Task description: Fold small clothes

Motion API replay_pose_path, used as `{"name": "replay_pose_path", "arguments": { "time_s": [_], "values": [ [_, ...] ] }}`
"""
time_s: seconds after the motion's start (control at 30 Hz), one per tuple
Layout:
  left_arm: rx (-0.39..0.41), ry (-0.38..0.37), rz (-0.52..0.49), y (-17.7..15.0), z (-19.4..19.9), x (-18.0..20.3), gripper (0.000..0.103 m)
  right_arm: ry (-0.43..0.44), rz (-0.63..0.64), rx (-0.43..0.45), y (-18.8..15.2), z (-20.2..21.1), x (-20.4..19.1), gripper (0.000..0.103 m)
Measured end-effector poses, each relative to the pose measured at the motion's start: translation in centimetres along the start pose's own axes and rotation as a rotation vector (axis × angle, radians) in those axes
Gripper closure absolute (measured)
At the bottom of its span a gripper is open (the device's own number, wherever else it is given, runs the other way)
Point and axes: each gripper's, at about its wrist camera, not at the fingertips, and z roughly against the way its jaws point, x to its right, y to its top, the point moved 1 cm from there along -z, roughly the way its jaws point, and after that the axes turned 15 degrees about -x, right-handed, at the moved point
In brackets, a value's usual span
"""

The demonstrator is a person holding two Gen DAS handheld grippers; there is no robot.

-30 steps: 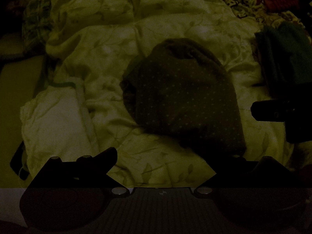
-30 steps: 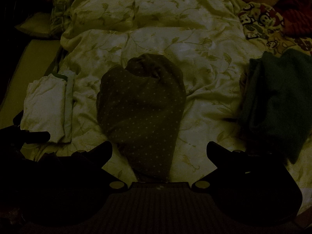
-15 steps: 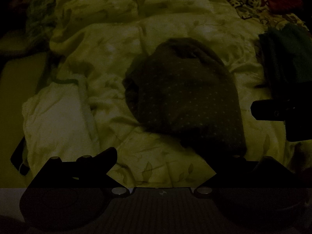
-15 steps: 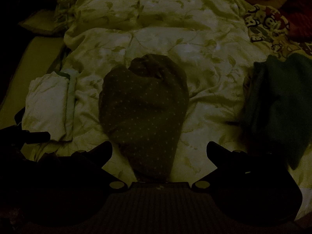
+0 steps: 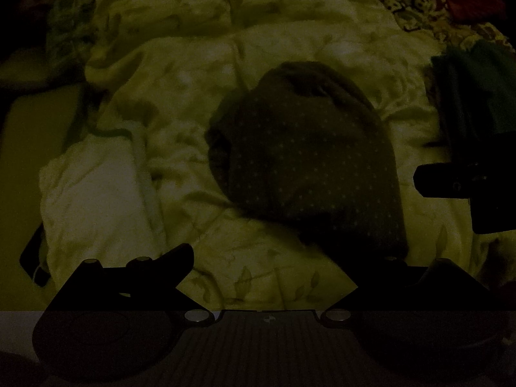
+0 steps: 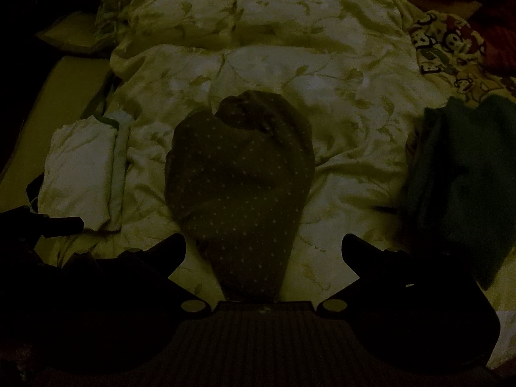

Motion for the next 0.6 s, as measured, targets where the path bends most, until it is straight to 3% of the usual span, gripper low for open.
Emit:
{"name": "replay_pose_path", "arguments": {
  "time_s": [0.6],
  "values": [
    [0.002,-0.012,0.014,-0.13,-0.06,-0.19,0.0,0.007,-0.003,-0.003,-0.17,-0.39,-0.11,0.001]
  ]
}}
